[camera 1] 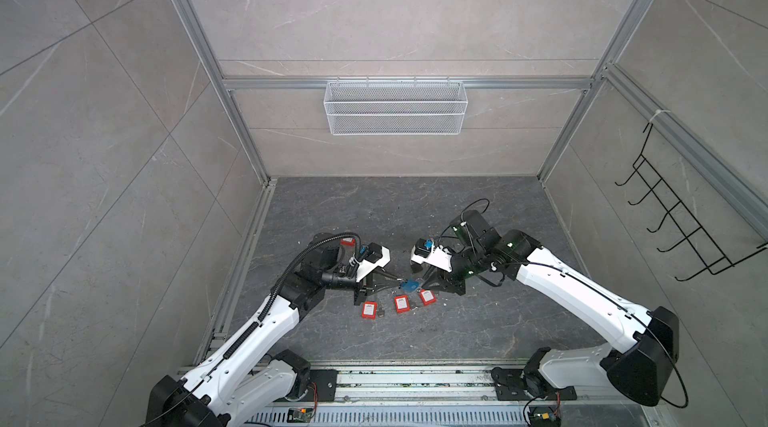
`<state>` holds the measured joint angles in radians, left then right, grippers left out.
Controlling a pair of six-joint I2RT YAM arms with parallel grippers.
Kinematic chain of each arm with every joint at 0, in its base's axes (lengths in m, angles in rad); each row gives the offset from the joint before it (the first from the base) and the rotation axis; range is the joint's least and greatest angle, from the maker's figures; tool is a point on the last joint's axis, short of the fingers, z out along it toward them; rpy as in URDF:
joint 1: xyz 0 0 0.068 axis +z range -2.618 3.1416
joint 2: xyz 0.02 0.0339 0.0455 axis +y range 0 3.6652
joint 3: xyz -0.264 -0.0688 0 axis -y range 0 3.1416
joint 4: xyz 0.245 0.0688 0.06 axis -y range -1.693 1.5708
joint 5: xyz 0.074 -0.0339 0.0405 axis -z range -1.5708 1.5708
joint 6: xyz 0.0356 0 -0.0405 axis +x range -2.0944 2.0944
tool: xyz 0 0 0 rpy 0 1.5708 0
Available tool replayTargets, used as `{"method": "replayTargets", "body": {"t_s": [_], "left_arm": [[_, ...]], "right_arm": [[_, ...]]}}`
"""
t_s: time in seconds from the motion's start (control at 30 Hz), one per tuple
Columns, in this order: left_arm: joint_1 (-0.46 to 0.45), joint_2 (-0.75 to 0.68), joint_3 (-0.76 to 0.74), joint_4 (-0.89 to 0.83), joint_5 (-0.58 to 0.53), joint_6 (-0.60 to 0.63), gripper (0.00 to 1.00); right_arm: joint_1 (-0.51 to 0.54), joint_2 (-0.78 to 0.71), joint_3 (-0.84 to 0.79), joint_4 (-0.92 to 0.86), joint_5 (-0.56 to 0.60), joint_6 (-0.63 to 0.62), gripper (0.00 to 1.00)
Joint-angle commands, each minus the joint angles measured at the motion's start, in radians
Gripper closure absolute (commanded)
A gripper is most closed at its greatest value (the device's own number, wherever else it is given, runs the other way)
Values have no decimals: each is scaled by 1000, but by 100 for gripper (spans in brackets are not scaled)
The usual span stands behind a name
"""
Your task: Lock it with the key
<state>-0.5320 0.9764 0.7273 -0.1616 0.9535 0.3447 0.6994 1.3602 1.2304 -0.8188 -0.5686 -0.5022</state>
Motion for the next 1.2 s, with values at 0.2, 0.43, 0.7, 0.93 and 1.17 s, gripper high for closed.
{"method": "replayTargets", "body": {"t_s": [0.2,0.43,0.7,0.93,1.17], "left_arm": [[1,-16,65,-13,38,59,100],[0,-12,70,-16,48,63,100],[-9,-4,72,-13,54,60,100],[-12,-4,70,-13,63,60,100],[-15,-4,69,-16,76,59,100]], "right_arm": [[-1,-35,5,-17,-13,-22,69],[0,-87,-13,-39,-3,-26,66],[41,-2,42,-94,-25,-42,70],[45,-1,37,-61,-20,-42,71],[46,-9,28,-39,14,-56,72]]}}
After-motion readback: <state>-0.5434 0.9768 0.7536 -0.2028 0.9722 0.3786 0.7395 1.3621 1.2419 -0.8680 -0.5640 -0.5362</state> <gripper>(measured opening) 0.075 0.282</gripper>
